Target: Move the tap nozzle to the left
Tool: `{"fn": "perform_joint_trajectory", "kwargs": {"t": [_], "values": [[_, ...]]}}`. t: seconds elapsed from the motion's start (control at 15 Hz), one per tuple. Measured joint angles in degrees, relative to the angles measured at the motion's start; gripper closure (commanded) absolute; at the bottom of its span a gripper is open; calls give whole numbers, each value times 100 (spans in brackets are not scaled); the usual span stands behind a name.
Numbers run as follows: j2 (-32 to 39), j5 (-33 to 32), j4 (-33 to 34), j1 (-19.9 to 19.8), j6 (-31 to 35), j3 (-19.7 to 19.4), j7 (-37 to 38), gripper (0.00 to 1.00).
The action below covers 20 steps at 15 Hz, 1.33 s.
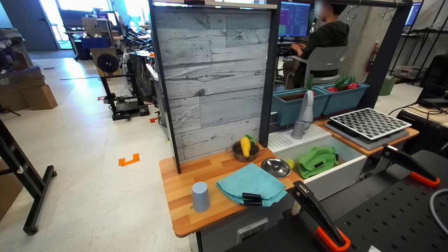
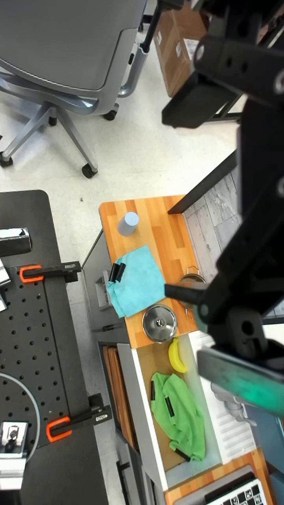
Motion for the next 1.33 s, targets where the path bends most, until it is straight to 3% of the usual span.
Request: {"fn": "perform_joint_trajectory", "kwargs": {"t": [0.53,0.93,1.33], "values": [[712,-81,-472,-513,1203,-169,-58,0],[2283,-66,-451,-805,2952,-532,-91,0],[4185,374,158,-837,4548,-794,-268,0]]}}
